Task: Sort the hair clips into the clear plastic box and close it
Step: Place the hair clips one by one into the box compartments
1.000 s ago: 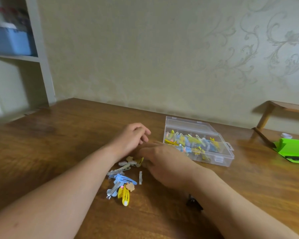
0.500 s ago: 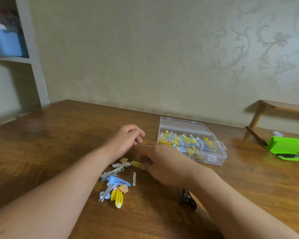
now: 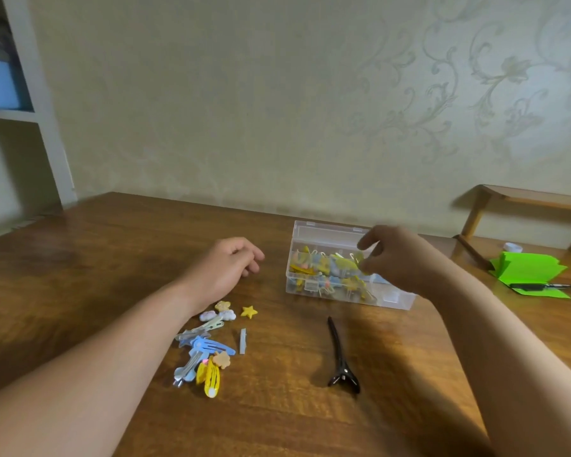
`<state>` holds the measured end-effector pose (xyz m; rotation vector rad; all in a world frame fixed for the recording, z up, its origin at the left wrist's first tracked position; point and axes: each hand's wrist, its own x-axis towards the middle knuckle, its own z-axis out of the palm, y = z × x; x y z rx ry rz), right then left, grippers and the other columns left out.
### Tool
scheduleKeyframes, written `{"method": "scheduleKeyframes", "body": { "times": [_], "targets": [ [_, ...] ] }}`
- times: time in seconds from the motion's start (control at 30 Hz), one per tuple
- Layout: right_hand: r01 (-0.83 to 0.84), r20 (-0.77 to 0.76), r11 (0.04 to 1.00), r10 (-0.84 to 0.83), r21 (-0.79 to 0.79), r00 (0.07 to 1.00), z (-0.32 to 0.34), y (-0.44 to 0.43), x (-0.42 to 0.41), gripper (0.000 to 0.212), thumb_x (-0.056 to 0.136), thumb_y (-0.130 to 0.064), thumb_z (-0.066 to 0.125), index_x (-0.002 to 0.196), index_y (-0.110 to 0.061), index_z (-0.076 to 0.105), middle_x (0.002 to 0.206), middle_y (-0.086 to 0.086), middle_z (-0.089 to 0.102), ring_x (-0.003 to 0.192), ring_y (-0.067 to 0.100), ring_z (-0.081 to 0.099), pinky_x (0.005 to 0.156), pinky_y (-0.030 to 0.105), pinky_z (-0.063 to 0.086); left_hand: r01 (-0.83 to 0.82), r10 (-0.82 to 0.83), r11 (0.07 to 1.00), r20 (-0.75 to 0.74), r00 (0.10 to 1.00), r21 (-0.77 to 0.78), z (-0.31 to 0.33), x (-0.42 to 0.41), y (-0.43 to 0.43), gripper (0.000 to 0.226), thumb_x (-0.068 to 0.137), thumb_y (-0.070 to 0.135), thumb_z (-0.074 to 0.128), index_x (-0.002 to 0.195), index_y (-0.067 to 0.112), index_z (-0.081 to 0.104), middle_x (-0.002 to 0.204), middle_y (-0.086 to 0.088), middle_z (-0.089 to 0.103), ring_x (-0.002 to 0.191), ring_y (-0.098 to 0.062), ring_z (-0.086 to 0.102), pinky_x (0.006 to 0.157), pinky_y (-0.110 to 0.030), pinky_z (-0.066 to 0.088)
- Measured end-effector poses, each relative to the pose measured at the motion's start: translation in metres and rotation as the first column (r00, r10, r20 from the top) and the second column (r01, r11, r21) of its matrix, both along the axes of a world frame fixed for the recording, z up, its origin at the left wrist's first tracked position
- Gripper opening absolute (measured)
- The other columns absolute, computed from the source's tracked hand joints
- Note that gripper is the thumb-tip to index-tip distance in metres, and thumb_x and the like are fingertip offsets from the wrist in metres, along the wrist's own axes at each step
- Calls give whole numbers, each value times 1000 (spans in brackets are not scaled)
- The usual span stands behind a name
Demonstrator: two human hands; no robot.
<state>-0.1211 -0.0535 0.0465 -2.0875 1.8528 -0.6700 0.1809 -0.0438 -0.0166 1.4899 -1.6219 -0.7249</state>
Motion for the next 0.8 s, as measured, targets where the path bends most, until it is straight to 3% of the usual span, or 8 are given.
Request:
{"method": "scheduleKeyframes", "body": {
  "times": [0.33, 0.43, 0.7, 0.8],
  "targets": [
    [-20, -132, 999, 23, 28, 991, -5, -1, 6, 9, 88, -14, 72, 88, -24, 73, 85, -2, 73, 74, 18, 67, 67, 36, 59, 5, -5, 1000, 15, 1000, 0, 2, 0, 2, 32, 111, 16, 47, 112, 27, 77, 104, 4, 76, 101, -13, 69, 84, -30, 51],
    [-15, -164, 1000, 19, 20, 986, -7, -2, 7, 7, 89, -16, 74, 86, -23, 73, 85, -3, 73, 77, 18, 68, 74, 40, 64, 12, -12, 1000, 12, 1000, -5, 1, 1, 2, 31, 110, 15, 48, 112, 27, 77, 104, 3, 77, 101, -14, 69, 84, -29, 52],
    [-32, -209, 999, 35, 18, 977, -11, -4, 7, 11, 93, -21, 69, 83, -21, 73, 82, -1, 73, 67, 15, 64, 61, 31, 55, 11, -10, 1000, 14, 1000, -5, 0, 1, 0, 31, 110, 16, 48, 112, 28, 76, 104, 5, 76, 101, -12, 69, 83, -29, 52],
    [-64, -215, 998, 57, -27, 975, -10, -2, 12, 10, 95, -24, 67, 86, -26, 70, 84, -5, 72, 74, 14, 66, 68, 33, 60, 9, -9, 1000, 15, 1000, -2, 0, 1, 0, 30, 110, 16, 48, 113, 27, 76, 105, 5, 76, 102, -12, 69, 83, -29, 51]
  ]
}}
